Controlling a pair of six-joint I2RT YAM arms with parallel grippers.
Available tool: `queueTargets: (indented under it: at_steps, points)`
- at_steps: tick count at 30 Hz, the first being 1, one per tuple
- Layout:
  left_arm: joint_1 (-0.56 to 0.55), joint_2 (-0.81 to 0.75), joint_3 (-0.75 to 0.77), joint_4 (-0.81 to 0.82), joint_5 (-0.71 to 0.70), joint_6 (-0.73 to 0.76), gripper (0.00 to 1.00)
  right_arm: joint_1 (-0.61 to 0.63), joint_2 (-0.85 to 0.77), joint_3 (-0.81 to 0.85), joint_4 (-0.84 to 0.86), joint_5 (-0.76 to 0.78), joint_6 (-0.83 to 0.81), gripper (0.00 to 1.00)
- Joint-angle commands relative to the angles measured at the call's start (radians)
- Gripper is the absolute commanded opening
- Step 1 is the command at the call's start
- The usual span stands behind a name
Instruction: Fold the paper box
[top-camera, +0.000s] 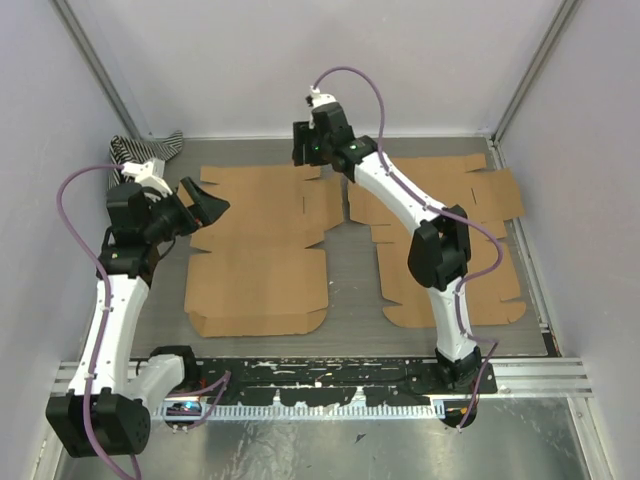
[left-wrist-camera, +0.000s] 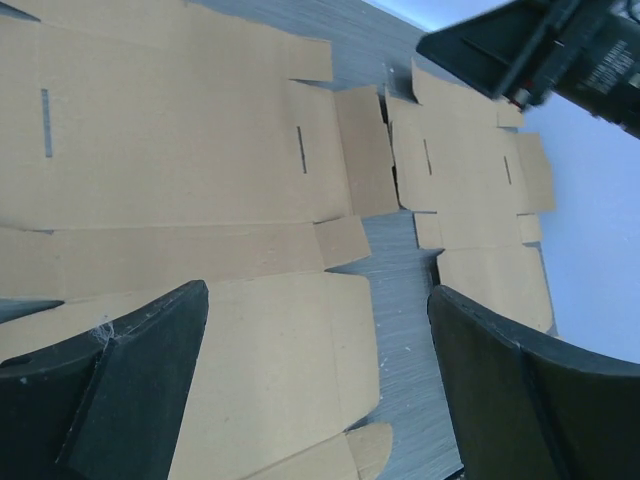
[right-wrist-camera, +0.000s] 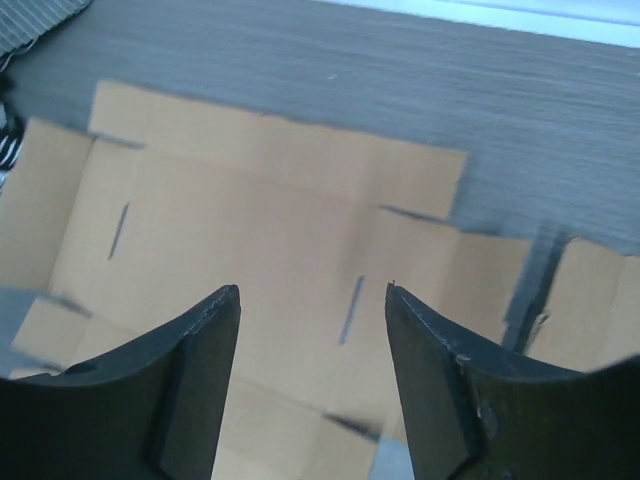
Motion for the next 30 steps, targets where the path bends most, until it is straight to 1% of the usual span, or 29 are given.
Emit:
queueTargets:
  at_steps: [1,3,5,8,10,12,13,14,15,16,19,20,23,25,30]
  points:
    - [-0.008,-0.014,-0.015,0.083,0.044,-0.081,0.98,-0.079,0.038,0.121,0.042,-0.068,0.054,0.67]
    - [-0.011,-0.013,-0.028,0.111,0.012,-0.139,0.98,-0.095,0.059,0.135,0.068,-0.085,0.045,0.68]
    - [-0.012,0.011,-0.008,0.09,-0.055,-0.216,0.98,-0.112,0.075,0.137,0.098,-0.098,0.046,0.68]
    - [-0.011,0.088,0.061,0.061,-0.084,-0.24,0.98,-0.136,0.111,0.161,0.131,-0.147,0.069,0.67]
    - [-0.011,0.142,0.104,0.059,-0.098,-0.218,0.83,-0.144,0.144,0.194,0.131,-0.16,0.07,0.66]
    - [-0.011,0.18,0.143,0.065,-0.098,-0.139,0.67,-0.146,0.168,0.21,0.132,-0.159,0.063,0.65]
    - [-0.011,0.191,0.152,0.071,-0.091,-0.084,0.61,-0.147,0.181,0.216,0.131,-0.158,0.058,0.65]
    - [-0.012,0.202,0.158,0.078,-0.092,-0.041,0.57,-0.147,0.192,0.217,0.131,-0.152,0.056,0.65]
    - [-0.012,0.211,0.165,0.08,-0.113,-0.017,0.55,-0.147,0.202,0.218,0.13,-0.142,0.055,0.65]
    - [-0.01,0.224,0.18,0.066,-0.162,-0.011,0.56,-0.147,0.21,0.218,0.128,-0.133,0.054,0.64]
    - [-0.006,0.299,0.259,0.026,-0.255,-0.011,0.72,-0.147,0.242,0.235,0.105,-0.11,0.049,0.64]
    - [-0.004,0.358,0.299,0.016,-0.272,-0.014,0.74,-0.148,0.249,0.237,0.095,-0.106,0.046,0.63]
    - [0.004,0.506,0.427,-0.017,-0.277,-0.023,0.75,-0.151,0.25,0.219,0.063,-0.103,0.043,0.62]
    - [0.017,0.609,0.521,-0.048,-0.279,-0.031,0.74,-0.151,0.233,0.184,0.051,-0.104,0.04,0.61]
    - [0.031,0.822,0.765,-0.164,-0.326,-0.012,0.72,-0.151,0.133,0.032,0.044,-0.123,0.042,0.57]
